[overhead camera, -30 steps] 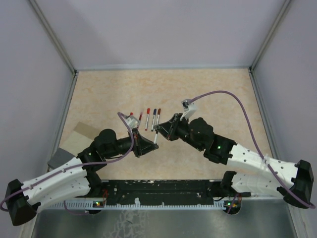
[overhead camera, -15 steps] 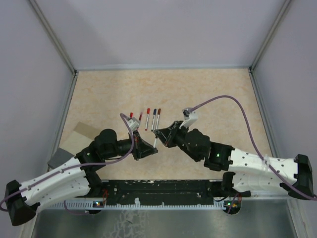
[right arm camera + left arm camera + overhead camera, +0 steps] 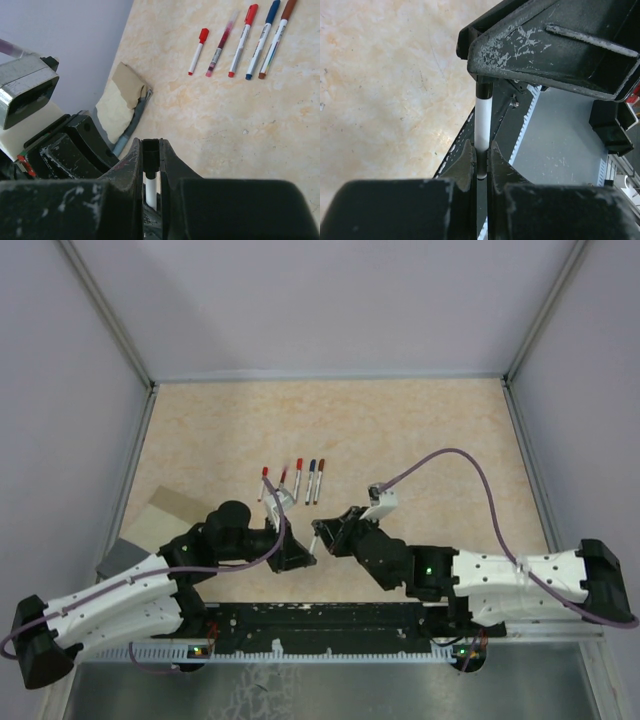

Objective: Insert the pens into the pen caps
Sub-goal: Press the pen cap onto the pen, then place the pen at the center of the board.

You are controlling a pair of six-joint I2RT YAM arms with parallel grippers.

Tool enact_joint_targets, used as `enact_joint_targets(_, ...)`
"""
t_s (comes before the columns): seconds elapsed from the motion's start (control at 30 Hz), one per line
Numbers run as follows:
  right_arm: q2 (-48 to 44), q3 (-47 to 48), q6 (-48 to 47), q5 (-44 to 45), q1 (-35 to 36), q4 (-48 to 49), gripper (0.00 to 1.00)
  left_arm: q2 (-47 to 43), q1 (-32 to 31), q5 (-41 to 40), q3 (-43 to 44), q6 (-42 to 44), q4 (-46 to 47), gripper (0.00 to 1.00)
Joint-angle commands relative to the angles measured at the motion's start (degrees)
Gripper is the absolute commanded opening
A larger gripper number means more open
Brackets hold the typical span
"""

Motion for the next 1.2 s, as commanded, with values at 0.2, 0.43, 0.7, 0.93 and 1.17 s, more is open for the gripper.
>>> enact_joint_targets(0.2, -6.0, 9.84, -9.99, -9.85, -1.0, -14.32, 0.17, 1.96, 1.79, -8.61, 8.01, 1.92, 17.23, 0.0)
enact_joint_targets(0.43, -8.26, 14.1, -17.96, -4.48, -1.45, -11.44, 0.28, 2.8, 1.82, -8.0, 7.05, 1.95, 16.56, 0.0)
enact_joint_targets(0.7, -9.83, 13.74, -14.69, -1.25, -1.66, -18.59, 0.37, 2.22, 1.75, -13.39, 10.36, 4.94, 6.64, 0.0)
enact_joint_targets(0.93, 1.95, 16.25, -10.46, -18.55, -13.05, -31.07, 0.51, 4.39, 2.51, -24.5, 16.04, 10.58, -5.31, 0.0)
enact_joint_targets(1.17, 6.93, 10.28, -10.8, -34.2, -28.49, -28.65, 0.57, 9.21, 13.65, -23.26, 21.1, 13.48, -14.16, 0.0)
